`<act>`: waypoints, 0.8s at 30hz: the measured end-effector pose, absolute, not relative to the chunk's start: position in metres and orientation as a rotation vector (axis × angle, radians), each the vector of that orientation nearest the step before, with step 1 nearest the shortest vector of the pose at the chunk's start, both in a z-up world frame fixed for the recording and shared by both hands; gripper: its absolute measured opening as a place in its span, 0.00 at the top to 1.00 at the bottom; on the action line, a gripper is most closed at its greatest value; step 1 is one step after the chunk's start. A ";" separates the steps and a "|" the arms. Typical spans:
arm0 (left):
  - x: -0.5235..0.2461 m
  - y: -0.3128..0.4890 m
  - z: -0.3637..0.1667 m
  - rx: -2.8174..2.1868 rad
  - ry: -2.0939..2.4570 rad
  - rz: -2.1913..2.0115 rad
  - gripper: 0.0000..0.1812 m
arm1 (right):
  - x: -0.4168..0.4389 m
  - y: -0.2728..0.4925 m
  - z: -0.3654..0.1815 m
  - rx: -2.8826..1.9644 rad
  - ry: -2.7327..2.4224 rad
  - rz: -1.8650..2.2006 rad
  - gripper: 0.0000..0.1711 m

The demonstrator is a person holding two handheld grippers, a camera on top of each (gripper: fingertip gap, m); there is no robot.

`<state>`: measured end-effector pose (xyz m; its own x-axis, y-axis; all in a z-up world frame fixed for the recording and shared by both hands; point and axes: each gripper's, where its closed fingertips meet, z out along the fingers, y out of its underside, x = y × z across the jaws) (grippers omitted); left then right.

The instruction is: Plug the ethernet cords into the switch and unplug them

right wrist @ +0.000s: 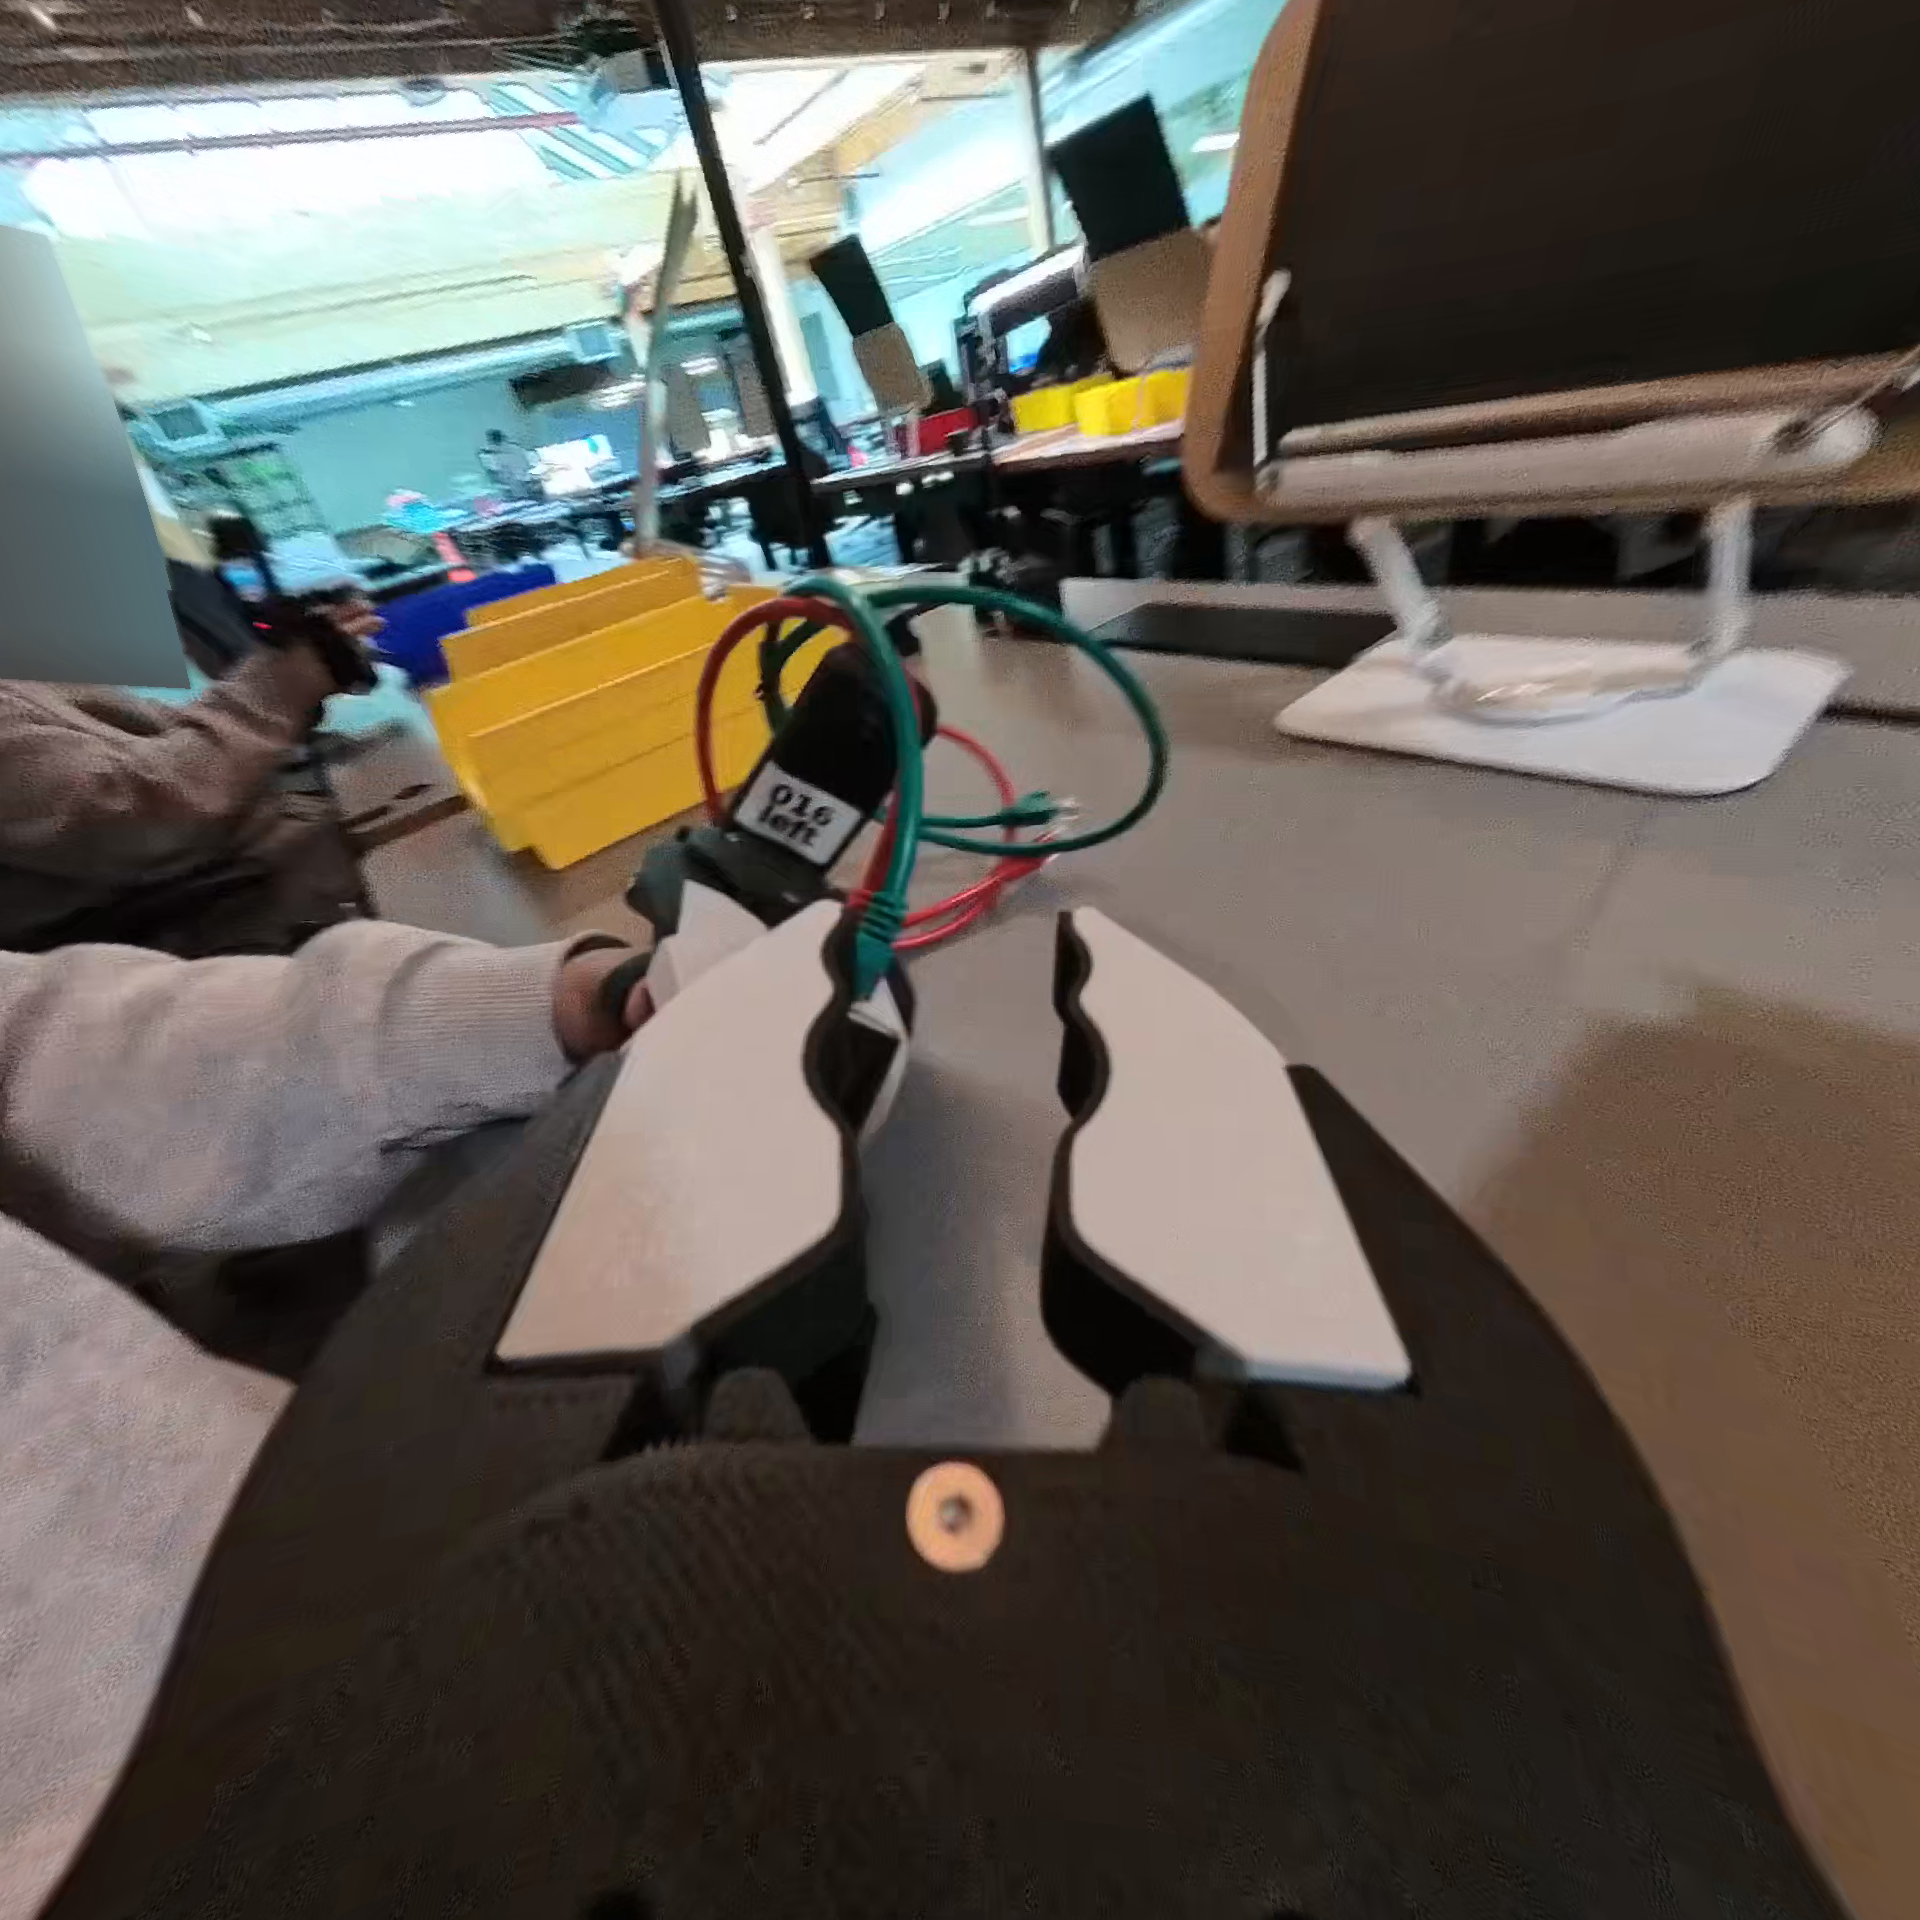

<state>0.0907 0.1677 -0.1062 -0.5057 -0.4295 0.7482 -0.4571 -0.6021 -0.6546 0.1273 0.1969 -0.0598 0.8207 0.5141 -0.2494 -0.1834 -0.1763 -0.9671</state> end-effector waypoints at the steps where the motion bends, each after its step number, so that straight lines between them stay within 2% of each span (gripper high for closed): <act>1: 0.089 0.157 -0.111 1.533 -1.461 2.253 0.87 | 0.118 0.197 -0.066 -1.661 -0.255 0.740 0.75; 4: 0.081 0.128 -0.122 1.435 -1.564 2.070 0.87 | 0.102 0.194 -0.070 -1.665 -0.253 0.953 0.71; 6: 0.076 0.114 -0.128 1.393 -1.612 1.985 0.87 | 0.096 0.192 -0.073 -1.673 -0.279 0.984 0.72; 11: 0.072 0.100 -0.137 1.372 -1.648 1.868 0.86 | 0.100 0.192 -0.079 -1.700 -0.336 0.858 0.96; 14: 0.075 0.108 -0.130 1.381 -1.565 1.938 0.83 | 0.112 0.197 -0.072 -1.652 -0.245 0.853 0.96; 16: 0.079 0.117 -0.124 1.401 -1.473 2.009 0.78 | 0.123 0.199 -0.064 -1.595 -0.135 0.927 0.97; 24: 0.089 0.138 -0.114 1.464 -1.302 2.169 0.68 | 0.164 0.203 -0.054 -1.384 0.220 1.228 0.97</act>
